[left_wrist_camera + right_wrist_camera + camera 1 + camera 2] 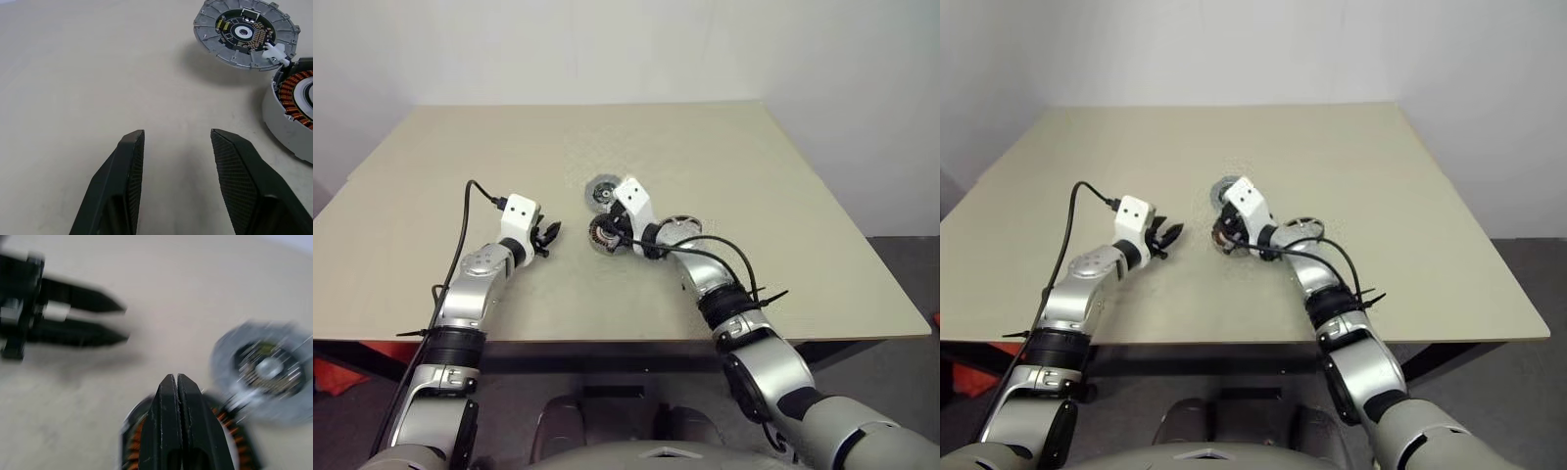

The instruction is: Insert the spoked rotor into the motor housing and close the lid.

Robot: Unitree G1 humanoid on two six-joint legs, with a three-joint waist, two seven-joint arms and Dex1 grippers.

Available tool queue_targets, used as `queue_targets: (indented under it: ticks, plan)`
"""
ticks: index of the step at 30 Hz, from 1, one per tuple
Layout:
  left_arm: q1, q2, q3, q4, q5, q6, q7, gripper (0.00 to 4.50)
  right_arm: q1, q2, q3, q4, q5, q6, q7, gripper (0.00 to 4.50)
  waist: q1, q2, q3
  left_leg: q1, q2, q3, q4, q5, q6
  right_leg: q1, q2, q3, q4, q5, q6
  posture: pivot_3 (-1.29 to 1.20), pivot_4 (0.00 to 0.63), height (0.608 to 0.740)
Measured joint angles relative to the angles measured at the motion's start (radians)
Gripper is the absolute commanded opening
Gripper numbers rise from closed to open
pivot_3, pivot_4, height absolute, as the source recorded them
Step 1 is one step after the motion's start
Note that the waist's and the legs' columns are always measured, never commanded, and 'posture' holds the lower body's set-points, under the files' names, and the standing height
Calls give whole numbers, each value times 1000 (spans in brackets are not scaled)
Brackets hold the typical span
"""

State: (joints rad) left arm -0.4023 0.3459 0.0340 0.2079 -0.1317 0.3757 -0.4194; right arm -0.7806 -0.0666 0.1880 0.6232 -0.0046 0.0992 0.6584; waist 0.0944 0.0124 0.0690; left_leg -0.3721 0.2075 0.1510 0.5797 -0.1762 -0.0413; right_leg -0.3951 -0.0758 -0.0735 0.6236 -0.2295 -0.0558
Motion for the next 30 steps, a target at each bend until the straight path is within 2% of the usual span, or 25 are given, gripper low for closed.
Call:
queue_targets:
  ticks: [6,14,26,30]
  plan:
    - [0,-1,0,0,0,-1,1,2273,-17,-40,36,16,-42,-8,24,44,0,0,0,0,0,0,0,0,0,0,0,0,0,0,0,0,0,740]
    - [2,-2,0,0,0,-2,8,2273,15,-9,95,135,-85,-71,21,44,-1,0,0,3,0,0,0,0,0,3,0,0,0,0,0,0,0,740]
    - [12,-7,-2,0,0,-2,11,2273,-45,-22,41,103,-70,-67,19,44,0,0,0,3,0,0,0,0,0,4,0,0,0,0,0,0,0,740]
    - [12,-8,-3,0,0,-2,11,2273,-55,-15,32,170,-70,-74,11,44,0,0,0,3,0,0,0,0,0,4,0,0,0,0,0,0,0,740]
